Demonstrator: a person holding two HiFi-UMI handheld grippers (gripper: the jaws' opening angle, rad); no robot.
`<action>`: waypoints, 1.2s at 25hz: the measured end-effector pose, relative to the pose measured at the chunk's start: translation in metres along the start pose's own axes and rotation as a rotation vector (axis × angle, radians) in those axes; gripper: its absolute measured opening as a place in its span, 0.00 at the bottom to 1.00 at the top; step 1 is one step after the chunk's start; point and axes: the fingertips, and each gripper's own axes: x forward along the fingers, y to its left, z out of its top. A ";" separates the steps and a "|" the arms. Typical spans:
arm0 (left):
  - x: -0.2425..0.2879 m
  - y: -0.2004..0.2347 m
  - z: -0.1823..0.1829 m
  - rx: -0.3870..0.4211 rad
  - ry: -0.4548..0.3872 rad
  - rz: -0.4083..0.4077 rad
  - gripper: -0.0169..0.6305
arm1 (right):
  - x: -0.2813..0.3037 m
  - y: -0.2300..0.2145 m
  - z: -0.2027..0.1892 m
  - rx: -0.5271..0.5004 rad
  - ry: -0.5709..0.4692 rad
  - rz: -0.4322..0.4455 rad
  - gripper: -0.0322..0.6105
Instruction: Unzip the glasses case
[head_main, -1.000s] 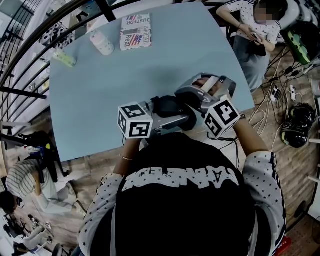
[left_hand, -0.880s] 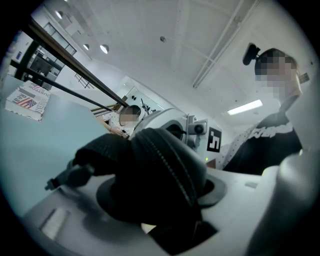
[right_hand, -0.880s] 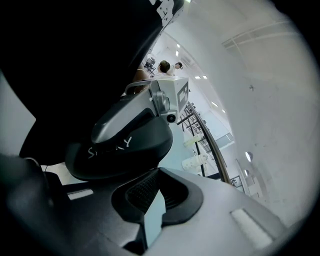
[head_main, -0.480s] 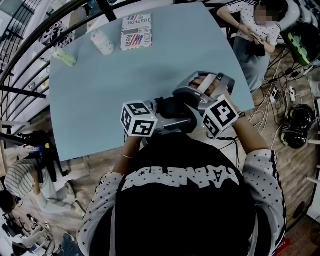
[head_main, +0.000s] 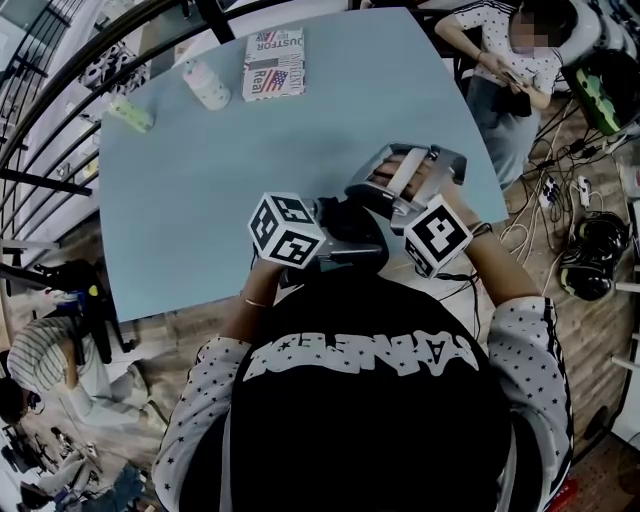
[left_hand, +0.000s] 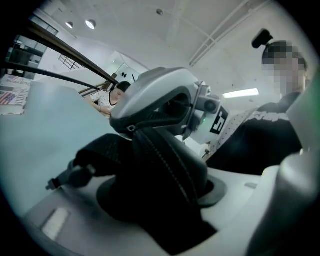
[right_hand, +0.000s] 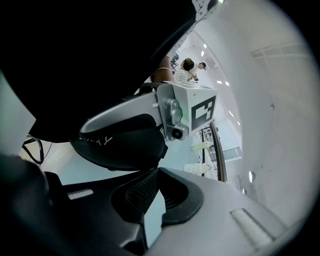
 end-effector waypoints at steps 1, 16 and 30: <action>0.002 0.001 -0.002 0.004 0.017 0.003 0.03 | 0.000 0.000 0.000 -0.013 0.005 0.003 0.06; 0.017 0.006 -0.008 -0.045 0.043 -0.014 0.03 | 0.004 0.018 0.001 -0.157 0.053 0.061 0.06; -0.010 0.019 0.025 0.029 -0.198 0.183 0.03 | -0.014 -0.018 -0.019 0.372 -0.038 -0.255 0.06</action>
